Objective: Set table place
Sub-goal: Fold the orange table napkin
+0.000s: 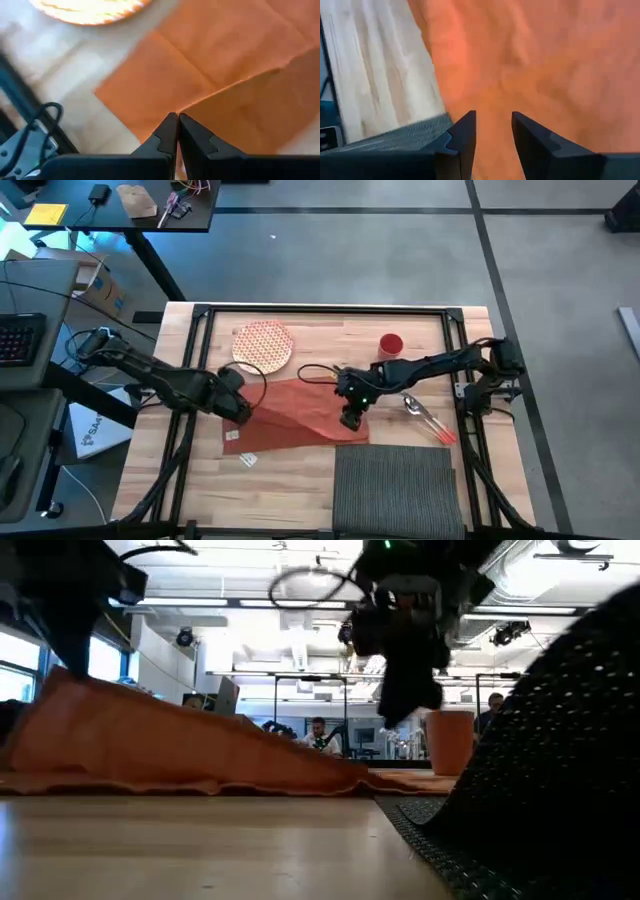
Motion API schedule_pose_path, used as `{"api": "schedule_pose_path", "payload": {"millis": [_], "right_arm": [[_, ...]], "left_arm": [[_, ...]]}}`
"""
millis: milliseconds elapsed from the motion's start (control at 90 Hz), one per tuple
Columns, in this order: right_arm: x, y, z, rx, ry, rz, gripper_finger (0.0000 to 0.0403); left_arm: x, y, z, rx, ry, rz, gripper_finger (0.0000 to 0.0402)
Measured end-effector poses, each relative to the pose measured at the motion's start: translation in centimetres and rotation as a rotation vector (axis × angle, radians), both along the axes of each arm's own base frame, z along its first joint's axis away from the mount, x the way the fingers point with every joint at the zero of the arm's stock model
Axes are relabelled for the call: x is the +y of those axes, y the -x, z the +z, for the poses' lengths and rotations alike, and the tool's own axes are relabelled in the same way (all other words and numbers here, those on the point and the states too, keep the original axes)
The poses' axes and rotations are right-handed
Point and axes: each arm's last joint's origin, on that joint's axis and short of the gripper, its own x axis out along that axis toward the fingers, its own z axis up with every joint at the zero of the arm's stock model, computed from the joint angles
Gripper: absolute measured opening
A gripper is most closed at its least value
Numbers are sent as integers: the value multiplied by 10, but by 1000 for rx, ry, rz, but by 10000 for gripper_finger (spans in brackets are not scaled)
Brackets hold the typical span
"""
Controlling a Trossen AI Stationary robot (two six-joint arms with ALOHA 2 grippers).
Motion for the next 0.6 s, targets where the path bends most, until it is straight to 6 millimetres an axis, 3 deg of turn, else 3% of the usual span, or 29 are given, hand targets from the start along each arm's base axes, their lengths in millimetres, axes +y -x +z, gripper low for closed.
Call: {"api": "schedule_pose_path", "payload": {"millis": [133,300,433,600], "right_arm": [[-3,-5,7,-50,116,11,110],[-4,-5,-6,-82,48,108,115],[10,-5,-20,-99,53,300,139],[28,-2,-23,-122,139,443,186]], "left_arm": [[8,2,-8,-23,0,21,0],[11,4,-9,-1,-1,7,0],[13,4,-11,5,15,39,0],[15,6,-17,34,33,45,0]]}}
